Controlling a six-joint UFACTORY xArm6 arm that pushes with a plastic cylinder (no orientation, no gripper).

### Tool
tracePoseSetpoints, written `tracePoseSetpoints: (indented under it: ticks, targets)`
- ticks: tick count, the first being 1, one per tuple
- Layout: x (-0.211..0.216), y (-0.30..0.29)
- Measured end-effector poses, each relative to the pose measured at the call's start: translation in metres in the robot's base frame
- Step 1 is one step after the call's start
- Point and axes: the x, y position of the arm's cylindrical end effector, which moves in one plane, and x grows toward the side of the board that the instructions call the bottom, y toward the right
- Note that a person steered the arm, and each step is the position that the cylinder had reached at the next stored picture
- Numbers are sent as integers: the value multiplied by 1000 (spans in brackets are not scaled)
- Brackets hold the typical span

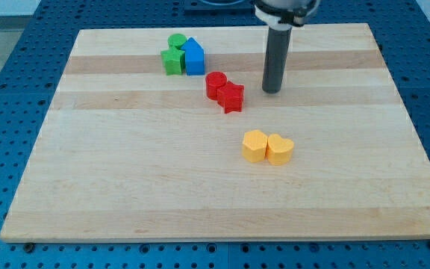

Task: Place your hand at the top center

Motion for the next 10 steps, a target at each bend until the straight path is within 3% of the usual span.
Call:
tracePoseSetpoints:
  ticks: [2,5,6,7,10]
  targets:
    - [-13,3]
    - [-103,6]
    - [-113,4]
    - [-113,-12]
    - [-130,-145]
